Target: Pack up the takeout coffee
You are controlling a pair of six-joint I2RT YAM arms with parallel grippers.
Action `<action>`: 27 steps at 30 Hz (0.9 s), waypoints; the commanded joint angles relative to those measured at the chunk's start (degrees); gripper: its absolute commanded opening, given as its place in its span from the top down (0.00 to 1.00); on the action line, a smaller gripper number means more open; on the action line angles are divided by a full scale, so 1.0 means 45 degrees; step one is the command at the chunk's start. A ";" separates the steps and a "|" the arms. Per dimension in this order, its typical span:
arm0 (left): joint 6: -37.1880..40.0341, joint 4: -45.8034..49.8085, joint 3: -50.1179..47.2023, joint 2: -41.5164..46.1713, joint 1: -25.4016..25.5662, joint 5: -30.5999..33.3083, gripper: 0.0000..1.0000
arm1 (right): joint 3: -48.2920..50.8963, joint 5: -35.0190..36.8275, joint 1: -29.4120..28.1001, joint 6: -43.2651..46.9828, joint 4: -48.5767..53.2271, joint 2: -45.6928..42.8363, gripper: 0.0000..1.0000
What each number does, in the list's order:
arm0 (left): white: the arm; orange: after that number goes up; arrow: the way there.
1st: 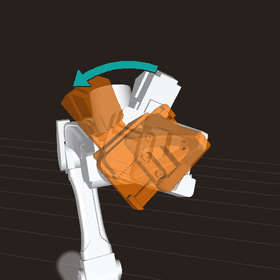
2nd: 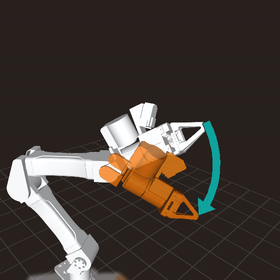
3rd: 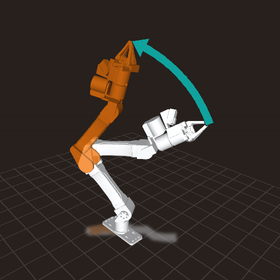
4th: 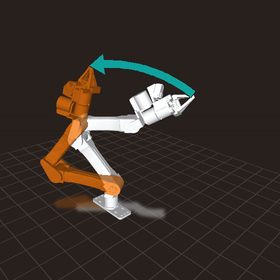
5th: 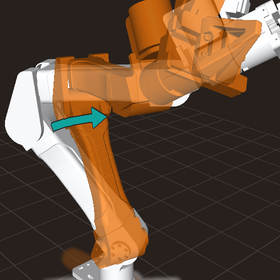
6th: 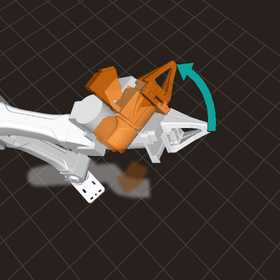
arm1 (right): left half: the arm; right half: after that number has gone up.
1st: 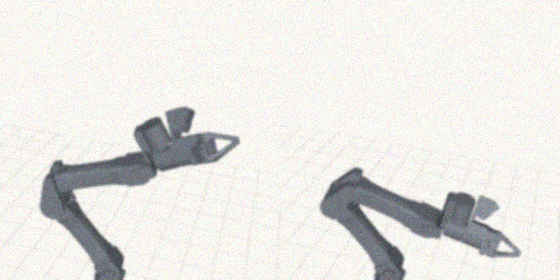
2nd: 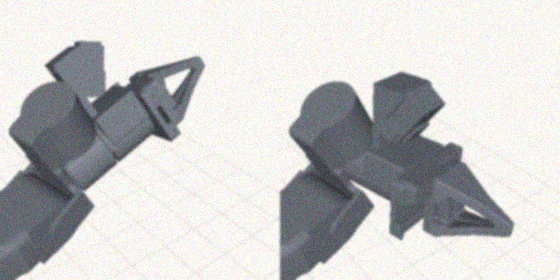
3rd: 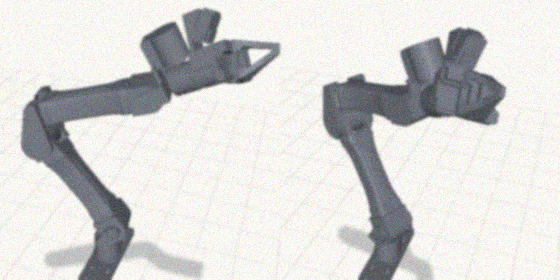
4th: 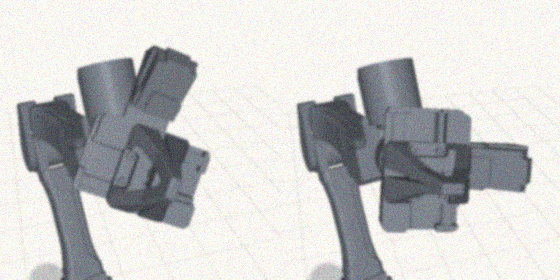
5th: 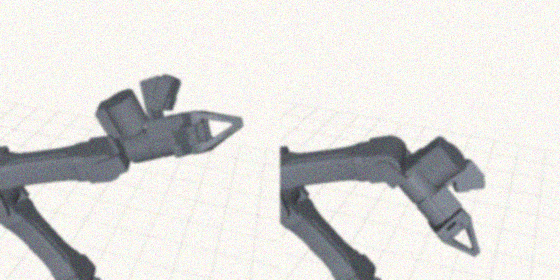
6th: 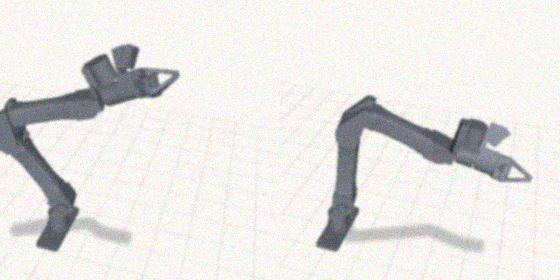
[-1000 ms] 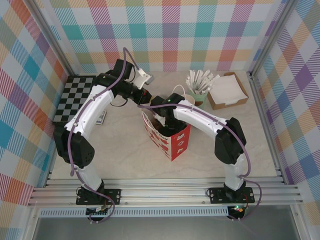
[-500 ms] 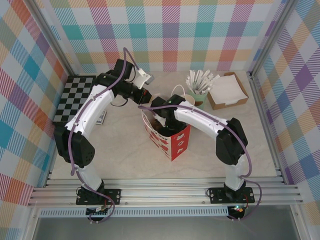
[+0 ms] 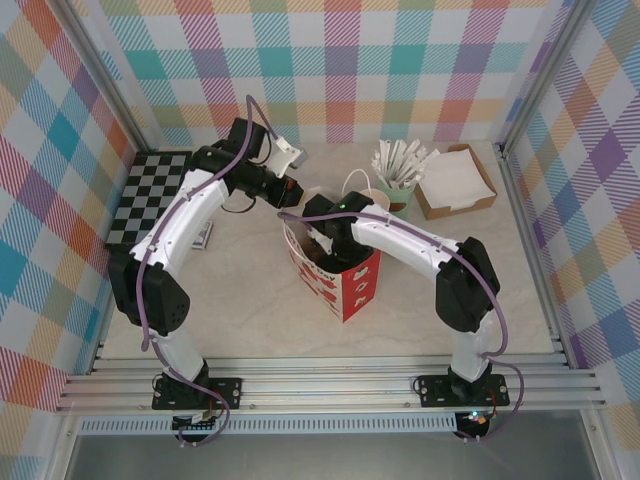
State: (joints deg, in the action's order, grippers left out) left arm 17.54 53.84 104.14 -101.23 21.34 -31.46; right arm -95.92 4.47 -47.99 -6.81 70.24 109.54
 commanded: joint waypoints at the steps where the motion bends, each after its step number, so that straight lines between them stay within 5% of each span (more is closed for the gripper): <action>1: -0.0050 0.0076 0.0179 -0.0080 0.0120 -0.0097 1.00 | 0.0416 0.0540 0.0078 -0.0157 -0.0720 0.0053 0.43; 27: -0.0138 -0.0018 0.0101 0.0079 0.0120 0.0039 1.00 | 0.0554 0.0745 0.0078 -0.0289 -0.0825 -0.0064 0.44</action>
State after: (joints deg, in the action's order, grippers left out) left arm 17.39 53.67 104.14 -101.23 21.37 -31.44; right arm -95.20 4.69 -47.99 -7.03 68.95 109.21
